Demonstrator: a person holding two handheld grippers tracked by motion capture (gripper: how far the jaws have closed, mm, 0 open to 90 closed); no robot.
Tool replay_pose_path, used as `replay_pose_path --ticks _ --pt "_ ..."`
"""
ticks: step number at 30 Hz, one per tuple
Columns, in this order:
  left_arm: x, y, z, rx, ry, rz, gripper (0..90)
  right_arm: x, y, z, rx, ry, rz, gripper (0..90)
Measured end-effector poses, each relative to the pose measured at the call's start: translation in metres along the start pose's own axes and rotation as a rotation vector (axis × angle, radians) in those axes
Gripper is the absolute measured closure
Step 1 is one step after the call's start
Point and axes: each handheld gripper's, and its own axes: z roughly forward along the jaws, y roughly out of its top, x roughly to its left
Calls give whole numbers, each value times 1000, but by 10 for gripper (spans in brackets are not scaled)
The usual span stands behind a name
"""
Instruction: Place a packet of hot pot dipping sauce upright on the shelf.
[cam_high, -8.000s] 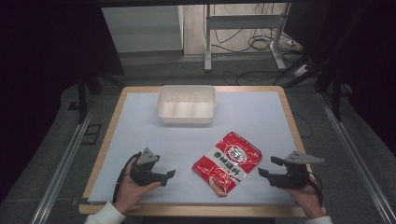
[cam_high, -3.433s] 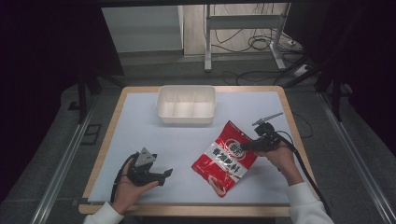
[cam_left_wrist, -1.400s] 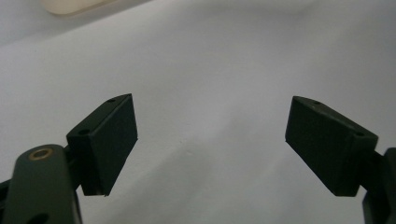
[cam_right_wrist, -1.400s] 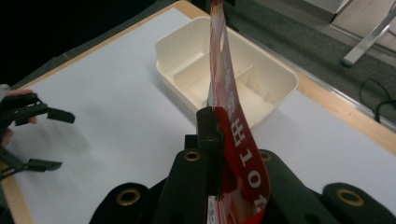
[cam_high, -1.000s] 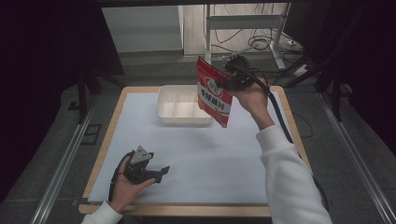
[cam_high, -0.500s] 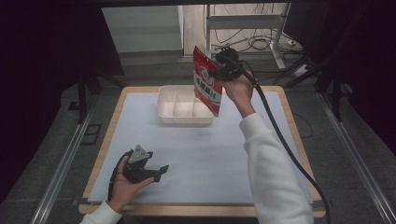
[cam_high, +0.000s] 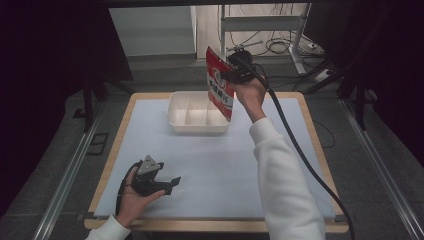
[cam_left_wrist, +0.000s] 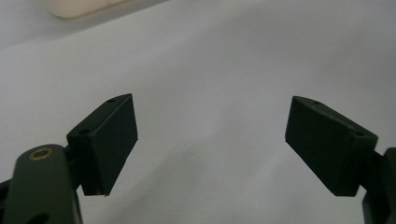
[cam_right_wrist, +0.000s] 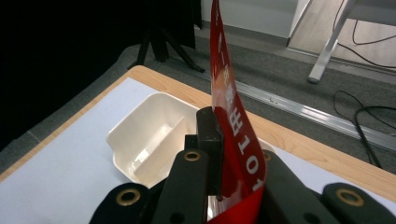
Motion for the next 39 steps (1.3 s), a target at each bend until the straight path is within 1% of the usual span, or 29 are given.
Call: replay_pose_path --ticks 7,11,14,16,18,23,27,32,39 --pt "-1 0 0 2 0 0 162 5 4 0 -28 -1 -4 885" --pt "-1 0 0 3 -1 1 163 6 5 2 -29 -1 -3 885" --pt "0 0 0 1 0 1 163 5 2 6 -33 -11 3 885" --pt "0 0 -1 2 0 3 163 5 0 10 -26 -12 -1 885" --pt "1 0 0 5 -1 4 163 4 -1 12 -20 -28 -7 885" --pt "0 0 0 6 -5 1 163 0 -4 17 -11 -42 -2 885" --pt "1 -1 0 6 -8 -2 163 -3 -6 20 -19 -53 7 885" --pt "1 -1 0 2 -14 -14 163 -5 -8 27 -27 -53 16 885" --pt "2 -1 0 0 -14 -19 163 -4 -10 33 -59 -59 32 885"
